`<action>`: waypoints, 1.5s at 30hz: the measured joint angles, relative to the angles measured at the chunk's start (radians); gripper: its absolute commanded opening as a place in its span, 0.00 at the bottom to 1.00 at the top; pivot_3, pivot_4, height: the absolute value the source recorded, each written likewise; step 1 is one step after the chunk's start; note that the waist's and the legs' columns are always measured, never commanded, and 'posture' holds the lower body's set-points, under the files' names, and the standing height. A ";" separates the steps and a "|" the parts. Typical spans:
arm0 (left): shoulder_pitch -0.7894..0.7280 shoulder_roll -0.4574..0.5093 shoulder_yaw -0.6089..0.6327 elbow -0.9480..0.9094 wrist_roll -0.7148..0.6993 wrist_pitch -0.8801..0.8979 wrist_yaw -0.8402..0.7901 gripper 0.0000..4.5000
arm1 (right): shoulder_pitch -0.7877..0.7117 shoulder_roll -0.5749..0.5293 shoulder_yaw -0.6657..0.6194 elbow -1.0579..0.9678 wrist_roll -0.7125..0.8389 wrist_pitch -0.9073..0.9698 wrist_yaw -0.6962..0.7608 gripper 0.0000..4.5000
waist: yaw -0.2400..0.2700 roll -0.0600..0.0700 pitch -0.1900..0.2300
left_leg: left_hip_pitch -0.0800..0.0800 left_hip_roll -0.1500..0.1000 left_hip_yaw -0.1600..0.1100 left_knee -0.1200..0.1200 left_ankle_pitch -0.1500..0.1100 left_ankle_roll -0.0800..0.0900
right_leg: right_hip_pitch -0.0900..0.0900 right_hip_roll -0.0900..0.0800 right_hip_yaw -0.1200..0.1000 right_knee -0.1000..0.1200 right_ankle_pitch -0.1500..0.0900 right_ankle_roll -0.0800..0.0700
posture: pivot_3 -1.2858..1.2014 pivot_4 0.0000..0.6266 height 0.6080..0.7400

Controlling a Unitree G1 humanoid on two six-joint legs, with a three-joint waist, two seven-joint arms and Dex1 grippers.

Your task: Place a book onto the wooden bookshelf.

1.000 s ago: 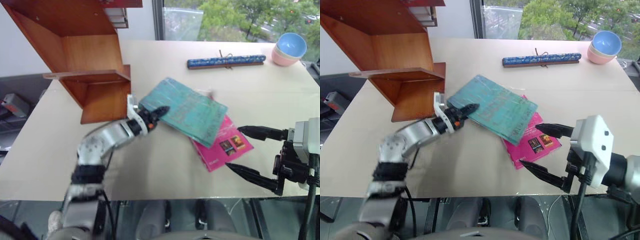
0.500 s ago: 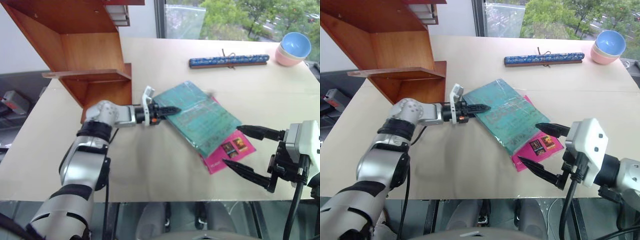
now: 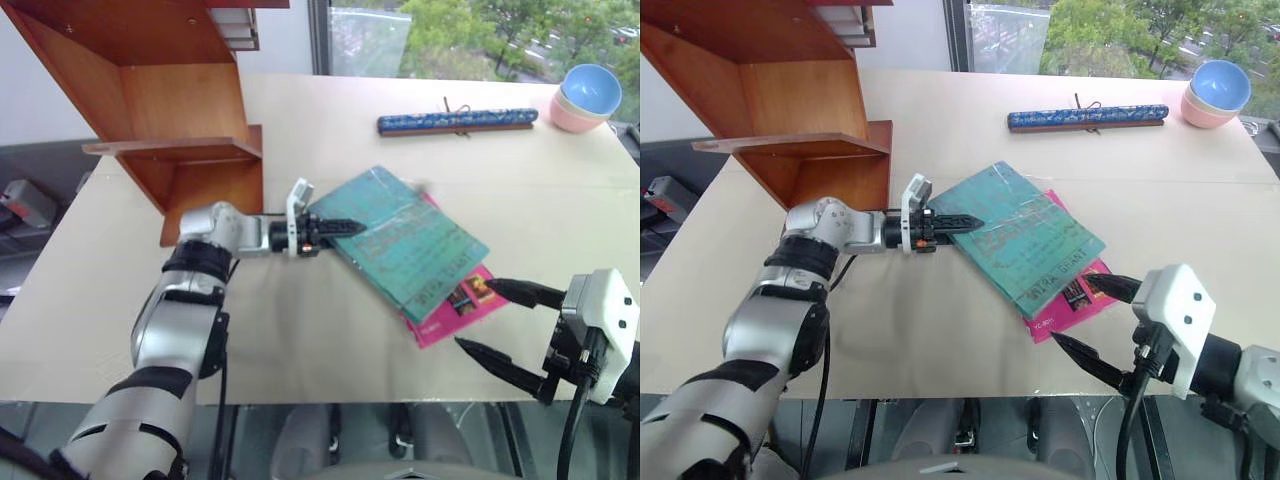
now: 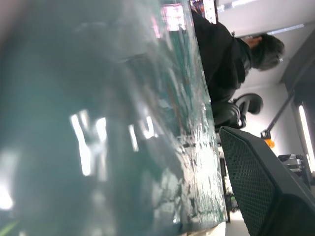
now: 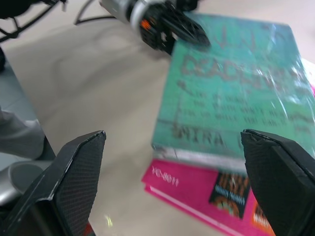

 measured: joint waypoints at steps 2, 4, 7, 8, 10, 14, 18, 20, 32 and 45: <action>0.029 -0.017 0.054 -0.051 -0.001 0.019 0.060 0.66 | 0.018 0.004 -0.006 0.000 -0.020 -0.007 0.011 1.00 | 0.002 0.000 0.000 | 0.000 0.000 -0.001 0.000 0.000 0.000 | 0.000 0.000 0.000 0.000 0.000 0.000 | 0.52 0.24 0.98; 0.054 -0.042 0.113 -0.098 -0.002 0.032 0.130 0.66 | 0.030 0.008 -0.009 0.000 -0.034 -0.013 0.022 1.00 | 0.002 0.000 0.000 | 0.000 0.000 -0.001 0.001 0.000 0.000 | 0.001 0.000 0.000 0.000 0.000 0.000 | 0.52 0.24 0.98; 0.105 -0.081 0.172 -0.199 -0.003 0.044 0.221 0.66 | 0.035 0.018 -0.013 0.000 -0.050 -0.022 0.036 1.00 | 0.001 0.000 0.000 | 0.000 0.000 -0.001 0.001 0.000 0.000 | 0.001 -0.001 0.000 0.001 0.000 0.000 | 0.52 0.24 0.98; 0.112 -0.091 0.181 -0.216 -0.003 0.048 0.236 0.66 | 0.033 0.021 -0.013 0.000 -0.053 -0.022 0.036 1.00 | 0.002 0.000 0.000 | 0.000 0.000 -0.001 0.001 0.000 0.000 | 0.001 -0.001 0.000 0.001 0.000 0.000 | 0.52 0.24 0.98; 0.111 -0.118 0.199 -0.240 -0.002 0.063 0.265 0.79 | 0.012 0.026 -0.012 0.000 -0.064 -0.021 0.036 1.00 | 0.003 -0.001 0.000 | 0.001 -0.001 -0.002 0.001 0.000 0.000 | 0.001 0.000 -0.001 0.002 0.000 0.000 | 0.52 0.24 0.98; 0.043 -0.144 0.178 -0.208 0.026 0.057 0.271 0.84 | -0.028 0.027 0.000 0.001 -0.073 -0.018 0.041 1.00 | 0.003 -0.002 0.001 | 0.001 -0.001 -0.001 0.002 0.000 0.000 | 0.002 0.000 -0.004 0.002 0.000 0.000 | 0.52 0.24 0.98; 0.026 -0.085 0.136 -0.204 0.049 0.071 0.231 0.84 | -0.042 0.028 0.004 0.001 -0.079 -0.002 0.043 1.00 | -0.010 -0.001 0.001 | 0.003 -0.001 0.000 0.001 0.000 0.000 | 0.001 0.000 -0.003 0.003 0.000 0.000 | 0.52 0.24 0.98; 0.053 -0.050 0.125 -0.206 0.057 0.089 0.225 0.84 | -0.041 0.033 0.004 0.001 -0.082 0.000 0.042 1.00 | -0.017 -0.001 0.001 | 0.003 -0.001 -0.001 0.001 0.000 0.000 | 0.001 0.001 -0.004 0.003 0.000 0.000 | 0.52 0.24 0.98; 0.104 -0.078 0.311 -0.319 0.003 0.293 0.318 0.84 | -0.075 0.051 0.047 0.000 -0.110 0.000 0.036 1.00 | -0.009 -0.002 0.002 | 0.002 -0.002 -0.004 0.002 0.001 -0.001 | 0.003 -0.001 -0.003 0.003 0.000 0.000 | 0.52 0.24 0.98; 0.370 -0.534 0.680 -0.797 -0.110 0.353 0.752 0.84 | -0.081 0.062 0.051 0.000 -0.104 -0.002 0.046 1.00 | 0.002 -0.003 0.002 | 0.004 -0.002 -0.007 0.003 0.001 -0.002 | 0.006 -0.002 -0.003 0.003 0.000 0.000 | 0.52 0.24 0.98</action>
